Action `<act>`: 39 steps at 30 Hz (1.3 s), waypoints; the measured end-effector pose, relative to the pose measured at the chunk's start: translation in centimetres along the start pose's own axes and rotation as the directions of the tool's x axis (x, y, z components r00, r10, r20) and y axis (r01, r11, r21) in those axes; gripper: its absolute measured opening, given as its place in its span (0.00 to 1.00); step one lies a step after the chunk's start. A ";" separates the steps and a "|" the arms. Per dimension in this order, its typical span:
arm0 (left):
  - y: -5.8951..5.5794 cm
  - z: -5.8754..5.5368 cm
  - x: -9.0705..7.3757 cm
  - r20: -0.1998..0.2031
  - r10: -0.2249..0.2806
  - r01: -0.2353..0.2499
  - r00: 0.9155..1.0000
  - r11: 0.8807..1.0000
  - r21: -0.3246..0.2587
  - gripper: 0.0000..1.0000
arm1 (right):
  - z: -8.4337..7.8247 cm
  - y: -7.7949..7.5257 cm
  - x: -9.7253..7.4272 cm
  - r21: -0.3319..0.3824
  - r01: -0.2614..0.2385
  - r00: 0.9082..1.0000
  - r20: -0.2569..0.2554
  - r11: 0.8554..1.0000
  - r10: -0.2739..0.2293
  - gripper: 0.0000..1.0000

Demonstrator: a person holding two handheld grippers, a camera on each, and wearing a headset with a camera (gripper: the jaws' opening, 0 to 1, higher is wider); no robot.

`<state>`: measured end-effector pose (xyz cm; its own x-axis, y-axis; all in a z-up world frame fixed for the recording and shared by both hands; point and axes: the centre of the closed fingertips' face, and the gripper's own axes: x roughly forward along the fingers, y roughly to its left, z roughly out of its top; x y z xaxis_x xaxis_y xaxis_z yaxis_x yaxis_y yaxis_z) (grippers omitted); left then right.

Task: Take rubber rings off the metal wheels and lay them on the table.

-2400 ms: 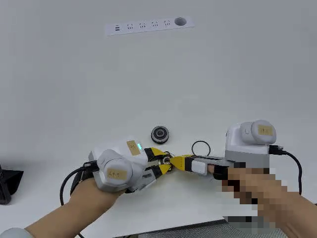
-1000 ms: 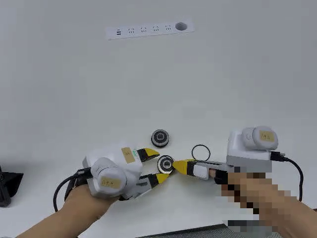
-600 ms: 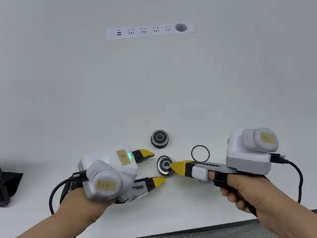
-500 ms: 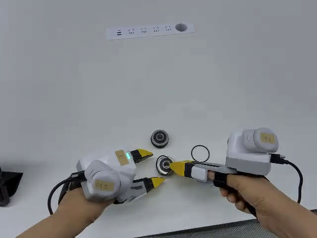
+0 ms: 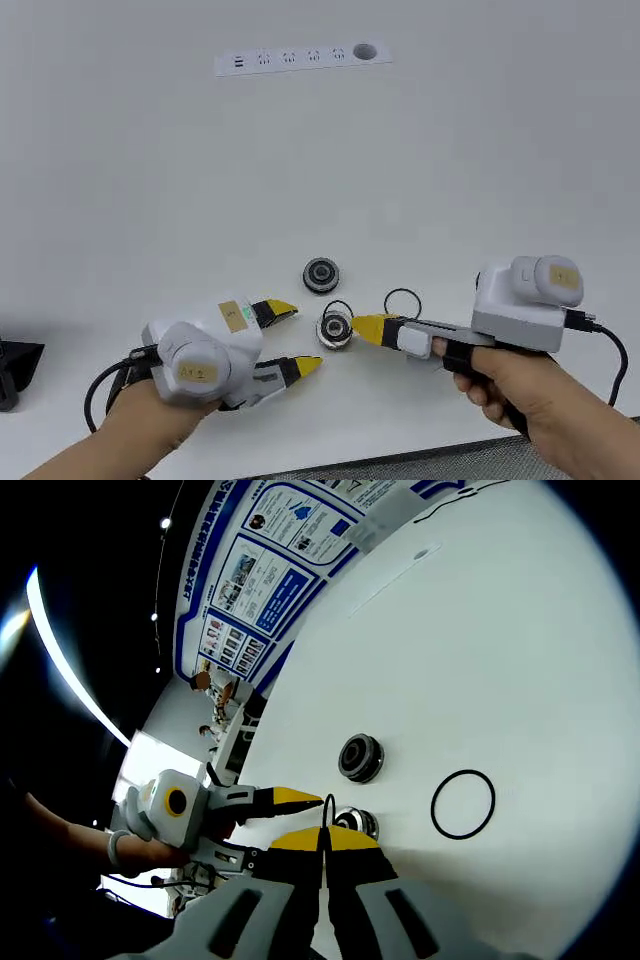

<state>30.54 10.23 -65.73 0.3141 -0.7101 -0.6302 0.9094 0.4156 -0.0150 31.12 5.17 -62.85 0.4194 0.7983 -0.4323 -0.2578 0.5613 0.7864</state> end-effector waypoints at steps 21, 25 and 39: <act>0.7 0.0 -0.6 0.033 0.025 -0.023 0.999 0.999 -0.040 0.45 | 2.2 -5.6 -3.3 0.098 0.145 0.982 0.110 0.985 -0.155 0.02; 0.9 0.1 -0.7 0.037 0.031 -0.029 0.999 0.999 -0.044 0.46 | 2.1 -6.3 -3.5 0.097 0.168 0.978 0.105 0.981 -0.178 0.02; 1.3 0.1 -0.8 0.052 0.043 -0.039 0.998 0.997 -0.066 0.49 | 1.6 -7.6 -3.7 -0.001 0.254 0.965 0.069 0.967 -0.254 0.06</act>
<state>31.49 11.30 -65.11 0.3665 -0.7205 -0.5886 0.8763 0.4799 -0.0418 32.90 -2.46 -66.55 0.5297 0.6129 -0.5863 -0.1432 0.7459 0.6504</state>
